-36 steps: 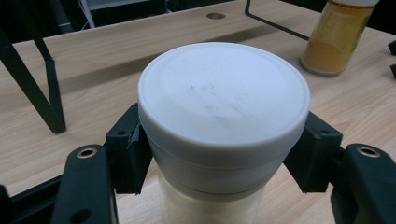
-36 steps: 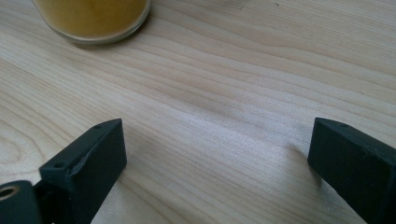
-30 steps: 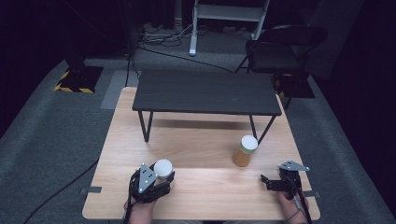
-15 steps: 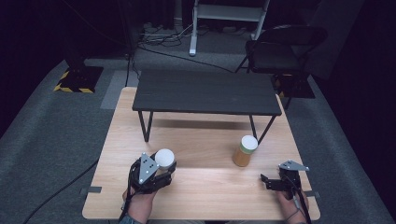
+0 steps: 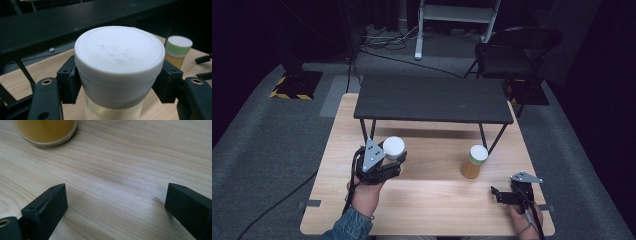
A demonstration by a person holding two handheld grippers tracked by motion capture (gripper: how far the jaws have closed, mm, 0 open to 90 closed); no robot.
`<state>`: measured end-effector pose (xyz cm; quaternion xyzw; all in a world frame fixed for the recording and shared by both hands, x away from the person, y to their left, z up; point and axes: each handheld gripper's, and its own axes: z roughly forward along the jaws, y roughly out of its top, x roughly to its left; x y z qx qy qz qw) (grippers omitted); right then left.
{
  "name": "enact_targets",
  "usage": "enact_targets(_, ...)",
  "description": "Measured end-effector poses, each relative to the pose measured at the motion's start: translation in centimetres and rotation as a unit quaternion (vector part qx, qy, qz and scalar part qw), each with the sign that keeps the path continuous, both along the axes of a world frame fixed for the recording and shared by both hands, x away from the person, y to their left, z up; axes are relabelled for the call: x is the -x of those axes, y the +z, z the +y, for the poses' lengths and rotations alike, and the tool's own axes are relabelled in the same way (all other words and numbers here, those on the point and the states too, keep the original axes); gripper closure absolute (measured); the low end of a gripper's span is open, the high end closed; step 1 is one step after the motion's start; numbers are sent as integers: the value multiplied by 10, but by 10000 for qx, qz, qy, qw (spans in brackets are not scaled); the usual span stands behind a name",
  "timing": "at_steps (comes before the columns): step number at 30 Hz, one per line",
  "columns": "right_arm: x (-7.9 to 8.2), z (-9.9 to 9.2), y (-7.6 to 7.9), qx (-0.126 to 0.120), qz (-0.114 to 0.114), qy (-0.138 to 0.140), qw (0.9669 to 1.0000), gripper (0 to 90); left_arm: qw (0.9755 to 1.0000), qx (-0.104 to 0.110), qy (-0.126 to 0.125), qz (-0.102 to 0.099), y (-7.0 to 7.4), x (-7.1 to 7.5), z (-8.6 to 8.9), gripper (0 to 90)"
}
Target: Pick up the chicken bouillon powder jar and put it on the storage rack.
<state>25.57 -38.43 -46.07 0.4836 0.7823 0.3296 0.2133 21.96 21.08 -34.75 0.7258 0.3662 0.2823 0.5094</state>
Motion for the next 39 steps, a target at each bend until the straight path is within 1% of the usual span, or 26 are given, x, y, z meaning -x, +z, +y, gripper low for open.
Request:
enact_targets(2, 0, 0, 0, 0, -1, -3, 10000, 42, 10000, 1, -46, -34, 7, -6, 0, 335)
enact_targets(5, 0, 0, 0, 0, -2, -10, 10000, 42, 9999, 97, -67, 49, 20, -17, 0, 335)
enact_targets(6, 0, 0, 0, 0, -2, -11, 10000, 42, 9999, 120, -80, 48, 24, -21, 0, 335)
enact_targets(11, 0, 0, 0, 0, -1, -11, 10000, 42, 9999, 70, -91, -71, 47, -33, -4, 335)
enact_targets(14, 0, 0, 0, 1, -2, -10, 10000, 42, 9998, 101, -160, -59, 61, -43, -3, 335)
enact_targets(17, 0, 0, 0, 1, -3, -10, 10000, 42, 9998, 67, -185, -75, 75, -52, -4, 335)
enact_targets(21, 0, 0, 0, 1, -3, -10, 10000, 42, 9997, 44, -187, -162, 90, -60, -6, 335)
enact_targets(24, 0, 0, 0, 2, -3, -10, 10000, 42, 9996, 65, -208, -179, 100, -69, -8, 335)
enact_targets(27, 0, 0, 0, 0, -2, -11, 10000, 42, 9994, 74, -284, -199, 106, -79, -9, 335)
enact_targets(31, 0, 0, 0, 1, -2, -10, 10000, 42, 9990, 252, -346, -155, 108, -95, -10, 335)
enact_targets(33, 0, 0, 0, 1, -2, -11, 10000, 42, 9990, 279, -322, -126, 109, -103, -12, 335)
enact_targets(35, 0, 0, 0, 1, -2, -10, 10000, 42, 9993, 252, -249, -128, 108, -110, -17, 335)
enact_targets(37, 0, 0, 0, 1, -2, -10, 10000, 42, 9994, 212, -194, -168, 106, -117, -20, 335)
enact_targets(39, 0, 0, 0, 0, -3, -10, 10000, 42, 9994, 237, -170, -205, 102, -124, -20, 334)
